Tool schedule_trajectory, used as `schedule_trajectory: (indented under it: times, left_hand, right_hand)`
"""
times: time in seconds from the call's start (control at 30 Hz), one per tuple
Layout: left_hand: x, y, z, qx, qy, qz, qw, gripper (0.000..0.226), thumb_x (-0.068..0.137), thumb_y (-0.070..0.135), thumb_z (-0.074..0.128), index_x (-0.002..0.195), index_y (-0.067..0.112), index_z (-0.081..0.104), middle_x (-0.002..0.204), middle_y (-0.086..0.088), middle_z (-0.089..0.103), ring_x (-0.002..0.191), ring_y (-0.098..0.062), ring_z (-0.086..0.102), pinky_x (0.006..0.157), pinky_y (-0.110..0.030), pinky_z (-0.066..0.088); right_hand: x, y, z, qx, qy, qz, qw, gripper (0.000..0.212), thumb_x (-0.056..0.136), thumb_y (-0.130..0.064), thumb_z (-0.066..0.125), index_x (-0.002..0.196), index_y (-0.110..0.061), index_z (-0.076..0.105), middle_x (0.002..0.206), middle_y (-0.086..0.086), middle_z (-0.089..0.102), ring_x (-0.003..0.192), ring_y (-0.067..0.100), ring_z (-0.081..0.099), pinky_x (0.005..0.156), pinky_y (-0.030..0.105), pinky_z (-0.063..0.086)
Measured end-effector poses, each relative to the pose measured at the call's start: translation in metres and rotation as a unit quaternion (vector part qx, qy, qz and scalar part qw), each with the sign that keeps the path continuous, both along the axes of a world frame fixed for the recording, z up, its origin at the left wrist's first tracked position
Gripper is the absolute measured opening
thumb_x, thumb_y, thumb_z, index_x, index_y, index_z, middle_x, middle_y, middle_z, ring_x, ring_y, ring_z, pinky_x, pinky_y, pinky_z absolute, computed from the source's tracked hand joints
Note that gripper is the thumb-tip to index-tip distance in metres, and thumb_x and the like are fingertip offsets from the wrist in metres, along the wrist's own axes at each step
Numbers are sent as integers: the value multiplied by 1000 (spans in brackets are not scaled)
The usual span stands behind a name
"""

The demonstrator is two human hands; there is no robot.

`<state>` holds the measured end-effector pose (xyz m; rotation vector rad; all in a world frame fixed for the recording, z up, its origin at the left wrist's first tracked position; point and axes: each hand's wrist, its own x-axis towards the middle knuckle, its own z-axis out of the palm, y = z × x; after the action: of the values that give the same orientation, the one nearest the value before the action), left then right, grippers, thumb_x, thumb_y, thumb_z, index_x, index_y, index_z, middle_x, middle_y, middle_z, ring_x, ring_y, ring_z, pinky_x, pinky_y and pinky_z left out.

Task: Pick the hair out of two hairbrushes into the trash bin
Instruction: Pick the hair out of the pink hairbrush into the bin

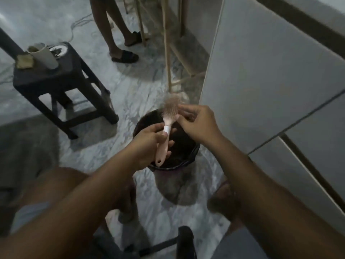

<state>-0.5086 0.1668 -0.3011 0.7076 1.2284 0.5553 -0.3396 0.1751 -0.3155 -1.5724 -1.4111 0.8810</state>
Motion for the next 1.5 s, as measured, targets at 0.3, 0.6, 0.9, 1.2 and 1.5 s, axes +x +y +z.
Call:
schedule_trajectory:
  times: [0.3, 0.6, 0.9, 1.2, 1.5]
  left_hand:
    - [-45, 10, -71, -61, 30, 74, 995, 33, 102, 5, 47, 129, 23, 55, 122, 4, 72, 78, -18, 64, 66, -40, 54]
    - [-75, 33, -141, -109, 6, 133, 985, 34, 102, 7, 44, 122, 18, 69, 119, -2, 73, 75, -17, 57, 56, -35, 48]
    - [-82, 71, -156, -114, -146, 192, 964, 35, 101, 3, 40, 123, 11, 66, 122, -2, 70, 68, -11, 57, 57, -33, 48]
    - [-97, 76, -151, -31, -103, 121, 987, 42, 104, 4, 37, 142, 16, 51, 131, 2, 68, 70, -11, 55, 61, -34, 48]
    - [-78, 61, -159, -31, -64, 53, 996, 41, 103, 3, 42, 136, 23, 56, 124, 1, 71, 69, -13, 56, 62, -37, 50]
  right_hand:
    - [-40, 30, -93, 25, -60, 86, 994, 36, 81, -4, 80, 115, -9, 74, 120, 8, 72, 112, 13, 68, 94, 28, 57]
    - [-57, 53, -127, -44, -98, 124, 987, 14, 86, -13, 76, 99, -14, 80, 92, -1, 79, 87, 5, 72, 85, 15, 55]
    - [-37, 76, -187, -341, -310, 142, 876, 6, 88, -12, 71, 85, -14, 76, 95, 4, 68, 83, 21, 66, 80, 27, 56]
    - [-40, 91, -180, -372, -309, 224, 846, 74, 85, -13, 73, 150, -18, 39, 145, 13, 46, 125, 34, 54, 103, 35, 48]
    - [-73, 94, -138, -260, 275, 53, 924, 22, 91, -5, 69, 112, 1, 68, 106, 27, 72, 96, 34, 73, 78, 35, 62]
